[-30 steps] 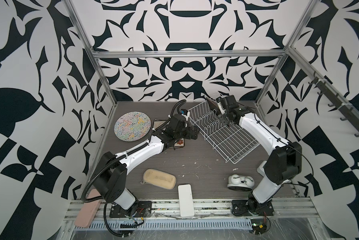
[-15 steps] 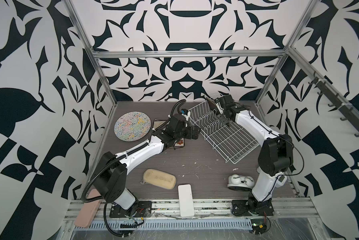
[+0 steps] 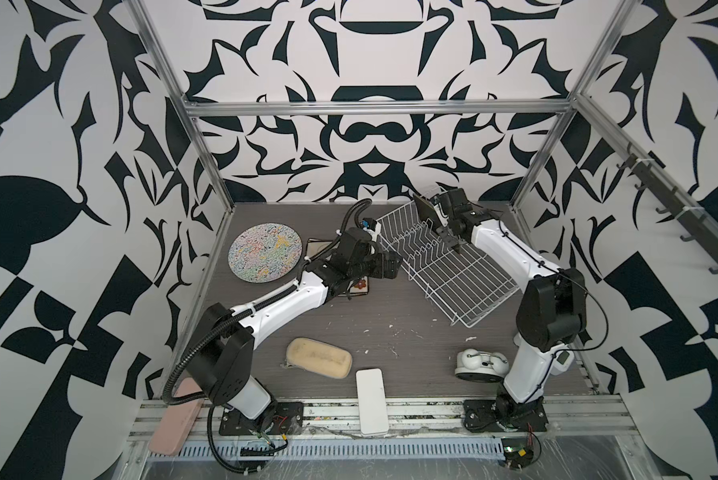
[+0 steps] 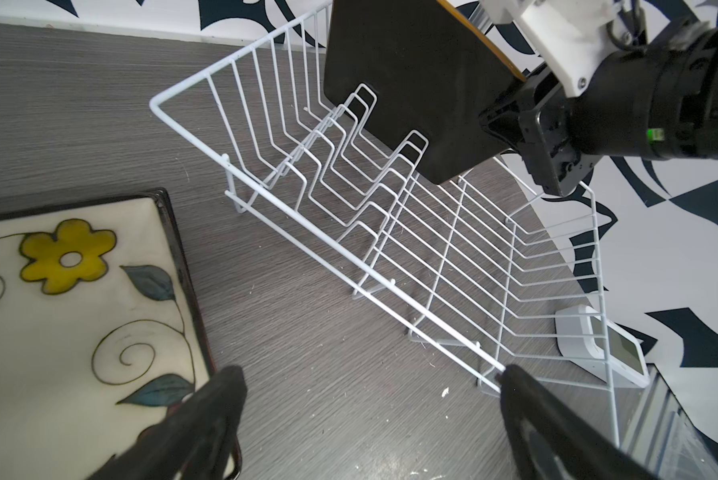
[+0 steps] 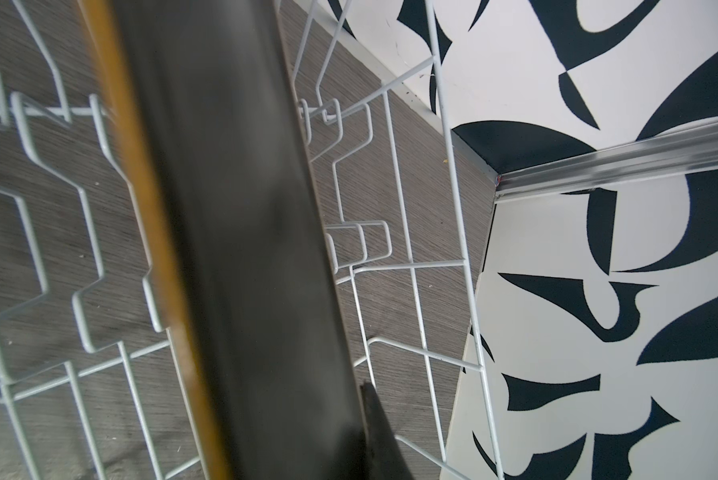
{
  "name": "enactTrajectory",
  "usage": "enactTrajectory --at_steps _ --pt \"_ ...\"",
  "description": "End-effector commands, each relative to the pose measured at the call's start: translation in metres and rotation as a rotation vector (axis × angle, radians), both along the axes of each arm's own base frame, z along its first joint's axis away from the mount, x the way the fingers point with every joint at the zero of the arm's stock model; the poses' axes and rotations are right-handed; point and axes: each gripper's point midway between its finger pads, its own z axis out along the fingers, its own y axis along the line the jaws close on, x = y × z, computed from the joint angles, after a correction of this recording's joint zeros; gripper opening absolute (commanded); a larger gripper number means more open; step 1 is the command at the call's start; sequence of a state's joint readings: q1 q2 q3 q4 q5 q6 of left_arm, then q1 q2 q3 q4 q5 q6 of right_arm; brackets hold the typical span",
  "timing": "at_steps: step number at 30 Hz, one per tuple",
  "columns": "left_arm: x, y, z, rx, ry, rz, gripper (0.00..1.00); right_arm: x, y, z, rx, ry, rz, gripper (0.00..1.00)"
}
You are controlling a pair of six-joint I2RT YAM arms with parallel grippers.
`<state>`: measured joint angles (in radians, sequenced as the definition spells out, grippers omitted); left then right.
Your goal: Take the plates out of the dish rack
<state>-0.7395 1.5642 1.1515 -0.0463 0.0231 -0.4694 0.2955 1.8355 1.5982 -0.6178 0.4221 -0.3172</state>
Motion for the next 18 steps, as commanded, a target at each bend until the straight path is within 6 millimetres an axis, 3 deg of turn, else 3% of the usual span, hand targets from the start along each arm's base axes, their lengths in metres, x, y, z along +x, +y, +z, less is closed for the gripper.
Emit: enactTrajectory --at_steps 1,18 --pt "0.004 -0.007 0.011 -0.034 -0.014 -0.012 0.99 0.007 0.005 0.03 -0.007 -0.067 0.024 0.04" --pt "0.003 -0.005 0.012 -0.072 -0.002 0.011 0.99 0.0 0.006 0.067 0.03 -0.159 0.02 0.0"
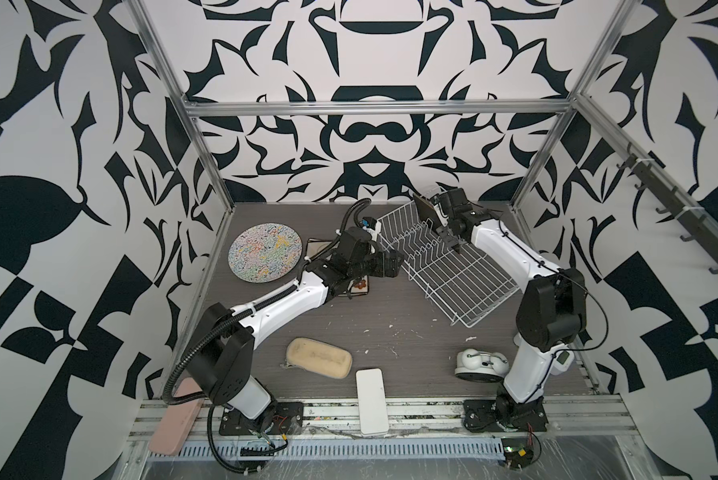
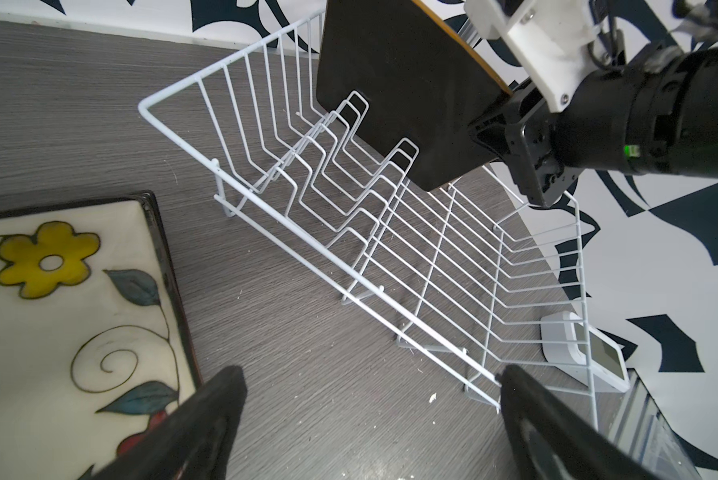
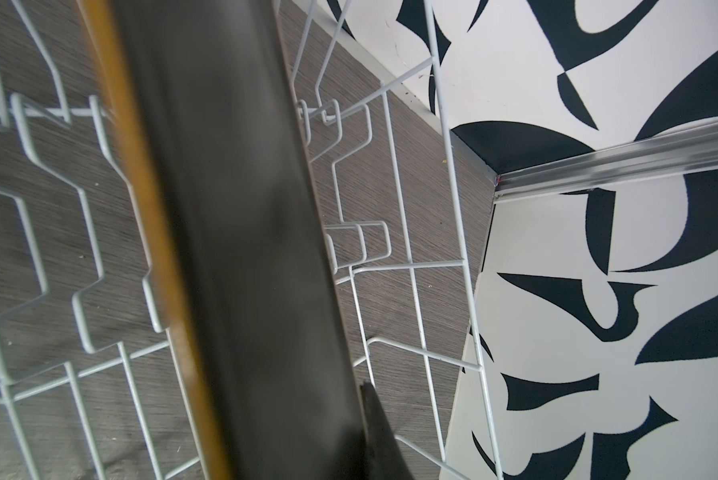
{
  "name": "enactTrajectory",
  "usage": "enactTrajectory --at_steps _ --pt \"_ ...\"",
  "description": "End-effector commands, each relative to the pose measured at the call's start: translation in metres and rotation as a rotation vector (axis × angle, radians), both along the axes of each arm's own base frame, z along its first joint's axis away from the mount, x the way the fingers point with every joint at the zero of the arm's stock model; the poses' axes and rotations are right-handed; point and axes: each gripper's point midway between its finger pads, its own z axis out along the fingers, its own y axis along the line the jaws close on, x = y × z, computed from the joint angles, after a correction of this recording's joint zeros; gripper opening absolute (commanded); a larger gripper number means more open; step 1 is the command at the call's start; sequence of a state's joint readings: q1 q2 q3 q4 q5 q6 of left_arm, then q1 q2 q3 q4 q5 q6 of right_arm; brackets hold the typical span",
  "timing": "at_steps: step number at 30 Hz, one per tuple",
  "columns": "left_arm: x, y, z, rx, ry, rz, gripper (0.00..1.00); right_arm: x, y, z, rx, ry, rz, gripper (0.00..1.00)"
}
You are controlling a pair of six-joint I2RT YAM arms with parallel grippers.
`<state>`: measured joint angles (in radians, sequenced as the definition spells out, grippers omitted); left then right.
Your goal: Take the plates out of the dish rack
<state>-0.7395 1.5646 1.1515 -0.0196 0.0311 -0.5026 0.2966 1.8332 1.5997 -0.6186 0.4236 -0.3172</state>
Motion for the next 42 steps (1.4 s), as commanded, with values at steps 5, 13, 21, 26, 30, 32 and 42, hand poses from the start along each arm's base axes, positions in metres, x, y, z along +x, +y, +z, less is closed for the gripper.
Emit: enactTrajectory --at_steps 5,13,21,26,30,32,42 --pt "0.0 0.0 0.006 -0.041 -0.004 0.008 0.99 -0.005 0.006 0.079 0.04 -0.18 0.025 0.0" --pt "0.0 -0.001 0.004 -0.055 0.005 0.013 0.99 -0.015 0.008 0.095 0.065 -0.21 0.036 0.0" --pt "0.001 -0.003 0.005 -0.073 0.01 0.016 0.99 -0.023 0.008 0.111 0.092 -0.254 0.037 0.0" --pt "0.004 -0.002 0.001 -0.094 0.065 0.057 0.99 -0.028 0.006 0.121 0.117 -0.287 0.022 0.0" --pt "0.005 -0.003 0.001 -0.099 0.078 0.067 0.99 -0.034 0.004 0.13 0.138 -0.319 0.017 0.0" --pt "0.006 -0.002 0.002 -0.105 0.075 0.078 0.99 -0.038 0.004 0.136 0.153 -0.337 0.016 0.0" --pt "0.013 -0.004 0.007 -0.145 0.082 0.081 0.99 -0.048 0.007 0.148 0.203 -0.372 0.035 0.0"
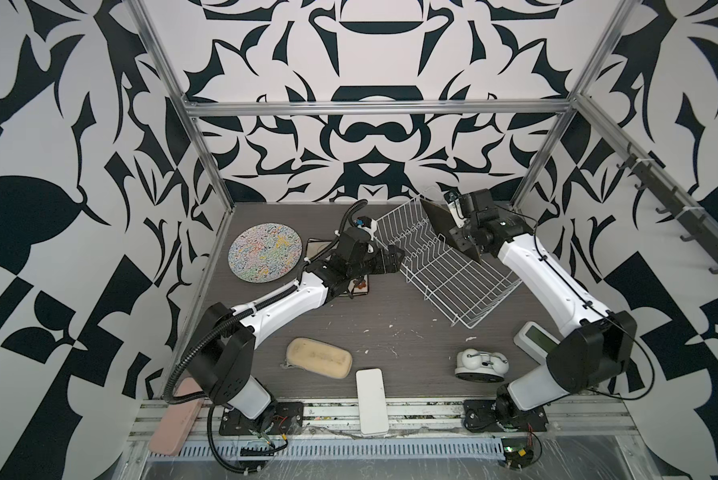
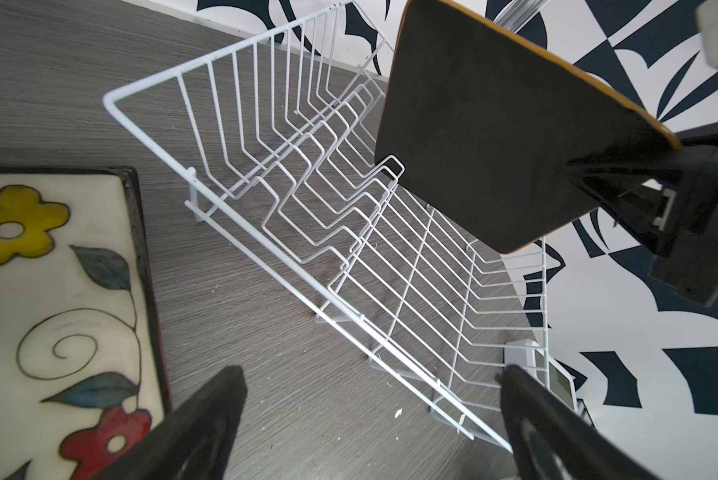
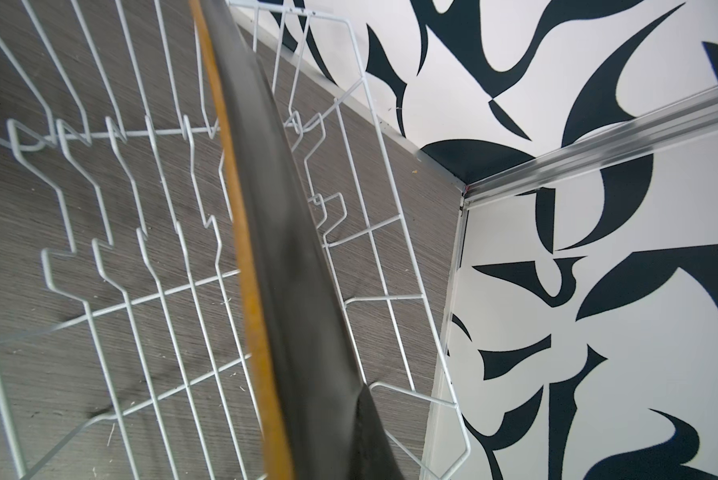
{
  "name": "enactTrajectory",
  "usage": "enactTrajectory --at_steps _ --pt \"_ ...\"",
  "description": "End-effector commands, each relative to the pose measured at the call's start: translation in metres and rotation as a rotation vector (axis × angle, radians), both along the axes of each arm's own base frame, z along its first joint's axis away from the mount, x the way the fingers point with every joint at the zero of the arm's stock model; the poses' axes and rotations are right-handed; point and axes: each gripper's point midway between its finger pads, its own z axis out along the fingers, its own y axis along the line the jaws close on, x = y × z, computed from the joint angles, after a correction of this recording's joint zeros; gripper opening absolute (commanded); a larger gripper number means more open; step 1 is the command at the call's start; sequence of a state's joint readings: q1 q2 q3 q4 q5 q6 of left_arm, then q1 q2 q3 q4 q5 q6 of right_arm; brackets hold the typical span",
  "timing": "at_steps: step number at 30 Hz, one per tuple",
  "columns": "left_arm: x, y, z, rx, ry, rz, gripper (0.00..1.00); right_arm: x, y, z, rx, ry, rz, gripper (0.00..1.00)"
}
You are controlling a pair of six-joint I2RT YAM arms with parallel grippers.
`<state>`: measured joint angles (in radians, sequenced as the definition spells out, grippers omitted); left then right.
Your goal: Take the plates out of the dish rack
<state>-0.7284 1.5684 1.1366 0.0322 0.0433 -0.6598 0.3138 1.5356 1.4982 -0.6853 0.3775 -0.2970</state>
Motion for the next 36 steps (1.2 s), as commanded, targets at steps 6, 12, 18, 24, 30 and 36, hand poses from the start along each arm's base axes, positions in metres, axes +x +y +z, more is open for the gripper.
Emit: enactTrajectory --at_steps 6,12,18,24,30,36 --pt "0.013 -0.002 0.007 -0.092 0.021 0.016 0.99 0.001 0.008 0.091 0.154 -0.314 0.002 0.0" --pt "0.023 0.021 0.012 -0.105 0.016 0.082 0.99 -0.02 0.002 0.117 0.209 -0.412 -0.005 0.0" --pt "0.027 0.034 0.023 -0.131 0.004 0.101 0.99 -0.044 -0.006 0.139 0.266 -0.514 -0.009 0.0" --pt "0.029 0.036 0.023 -0.135 0.032 0.111 0.99 -0.065 0.005 0.158 0.41 -0.607 0.054 0.0" --pt "0.031 0.039 0.024 -0.203 0.057 0.121 0.99 -0.073 0.021 0.167 0.576 -0.64 0.108 0.0" --pt "0.032 0.045 0.028 -0.214 0.056 0.13 0.99 -0.077 0.031 0.175 0.763 -0.673 0.129 0.0"
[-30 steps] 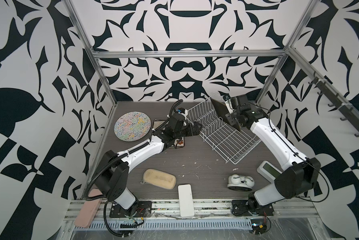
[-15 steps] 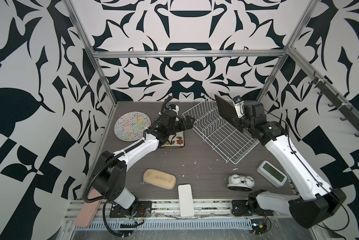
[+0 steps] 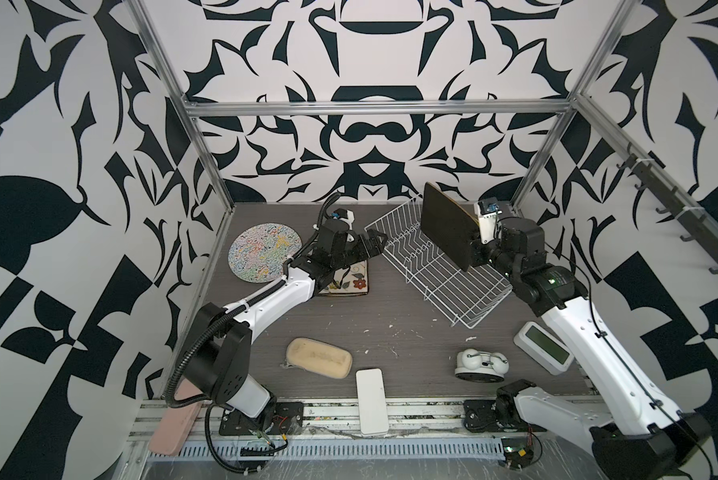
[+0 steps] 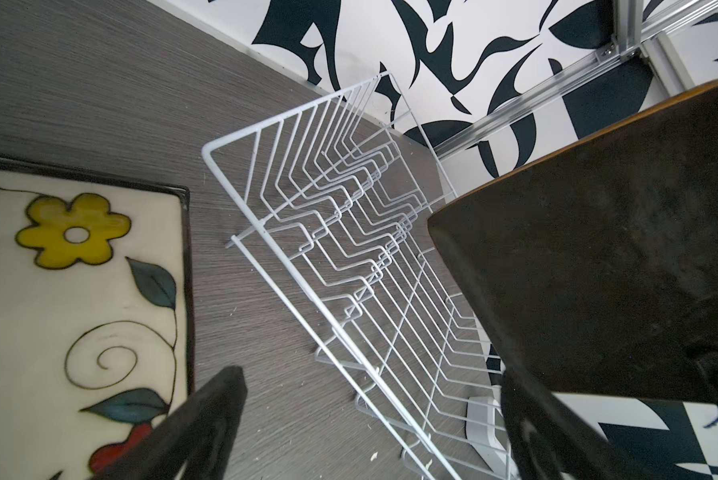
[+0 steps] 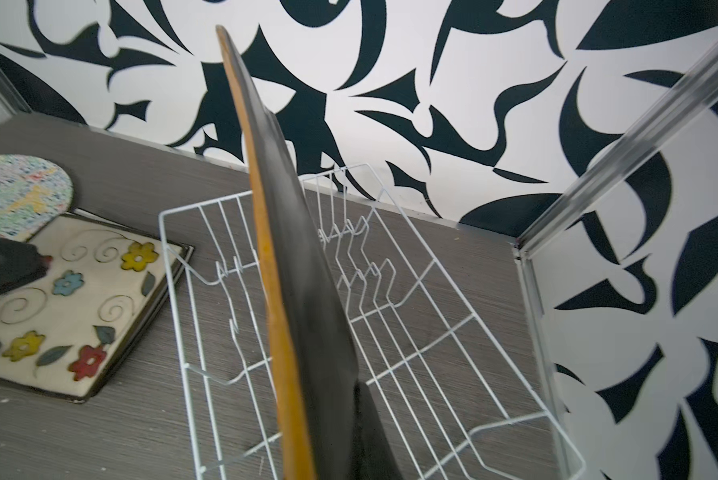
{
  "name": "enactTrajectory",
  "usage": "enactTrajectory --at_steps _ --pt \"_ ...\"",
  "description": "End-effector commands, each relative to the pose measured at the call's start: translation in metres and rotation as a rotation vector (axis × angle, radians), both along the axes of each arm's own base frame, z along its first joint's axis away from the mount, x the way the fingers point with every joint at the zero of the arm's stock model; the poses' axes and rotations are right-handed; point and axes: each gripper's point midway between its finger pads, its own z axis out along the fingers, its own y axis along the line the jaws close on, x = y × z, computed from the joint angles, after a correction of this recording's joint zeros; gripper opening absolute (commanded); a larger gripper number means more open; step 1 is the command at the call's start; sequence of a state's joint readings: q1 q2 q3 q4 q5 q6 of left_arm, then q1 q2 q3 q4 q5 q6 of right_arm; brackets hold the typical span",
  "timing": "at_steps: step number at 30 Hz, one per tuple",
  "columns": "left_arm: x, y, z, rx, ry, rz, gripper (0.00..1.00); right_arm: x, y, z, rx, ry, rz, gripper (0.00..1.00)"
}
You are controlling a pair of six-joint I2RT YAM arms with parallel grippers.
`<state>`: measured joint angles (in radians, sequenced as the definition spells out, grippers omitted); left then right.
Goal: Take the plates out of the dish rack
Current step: 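Lift the dark plate up out of the rack with the right gripper, then swing the dark plate toward the left gripper while the left gripper closes on its edge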
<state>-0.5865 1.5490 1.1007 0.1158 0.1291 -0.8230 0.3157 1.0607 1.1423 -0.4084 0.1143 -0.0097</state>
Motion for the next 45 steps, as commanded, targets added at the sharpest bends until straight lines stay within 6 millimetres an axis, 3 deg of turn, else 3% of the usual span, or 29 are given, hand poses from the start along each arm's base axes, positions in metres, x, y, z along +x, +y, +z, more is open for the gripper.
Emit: enactTrajectory --at_steps 1,10,19,34,45 --pt "-0.003 0.004 0.017 -0.05 -0.028 0.001 0.99 -0.001 0.01 0.108 0.298 -0.349 0.033 0.0" --pt "-0.003 0.008 0.037 -0.217 -0.003 -0.018 0.99 0.032 -0.032 0.086 0.849 -0.281 0.007 0.0" --pt "-0.005 0.004 0.046 -0.242 -0.009 -0.038 0.99 0.046 -0.043 0.064 1.216 -0.22 0.076 0.0" --pt "0.005 -0.008 0.048 -0.293 -0.005 -0.063 0.99 0.04 -0.016 0.041 1.33 -0.031 0.183 0.0" --pt "0.011 -0.029 0.053 -0.342 -0.017 -0.108 0.99 0.033 0.037 0.033 1.324 0.06 0.268 0.0"
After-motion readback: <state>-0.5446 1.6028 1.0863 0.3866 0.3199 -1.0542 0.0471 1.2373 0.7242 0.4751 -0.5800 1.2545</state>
